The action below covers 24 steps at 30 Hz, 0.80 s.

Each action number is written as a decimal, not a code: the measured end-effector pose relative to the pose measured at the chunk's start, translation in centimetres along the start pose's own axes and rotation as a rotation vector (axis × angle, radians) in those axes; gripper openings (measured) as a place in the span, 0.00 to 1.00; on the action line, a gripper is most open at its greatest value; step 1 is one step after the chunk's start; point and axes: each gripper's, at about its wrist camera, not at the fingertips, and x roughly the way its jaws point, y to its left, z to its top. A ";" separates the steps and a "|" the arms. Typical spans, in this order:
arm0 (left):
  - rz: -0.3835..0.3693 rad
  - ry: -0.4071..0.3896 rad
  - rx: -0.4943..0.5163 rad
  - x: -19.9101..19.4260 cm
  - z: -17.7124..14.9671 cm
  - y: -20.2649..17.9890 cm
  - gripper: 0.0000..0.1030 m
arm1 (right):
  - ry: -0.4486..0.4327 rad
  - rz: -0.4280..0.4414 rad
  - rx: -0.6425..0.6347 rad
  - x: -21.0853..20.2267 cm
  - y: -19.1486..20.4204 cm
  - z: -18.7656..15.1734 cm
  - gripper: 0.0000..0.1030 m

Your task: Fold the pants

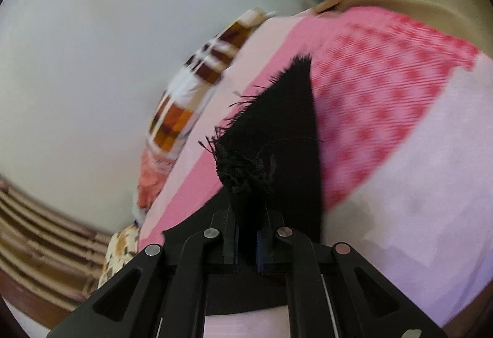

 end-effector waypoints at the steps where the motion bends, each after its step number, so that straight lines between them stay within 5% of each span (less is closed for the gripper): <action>1: 0.000 0.003 -0.009 0.0 -0.1 0.3 0.74 | 0.019 0.019 -0.007 0.9 0.9 -0.5 0.08; 17: -0.034 0.053 -0.067 0.8 -0.9 1.4 0.74 | 0.328 0.116 -0.065 12.6 8.1 -9.7 0.09; 24: -0.042 0.065 -0.089 1.1 -1.1 1.9 0.74 | 0.381 0.125 -0.053 15.1 8.9 -12.2 0.09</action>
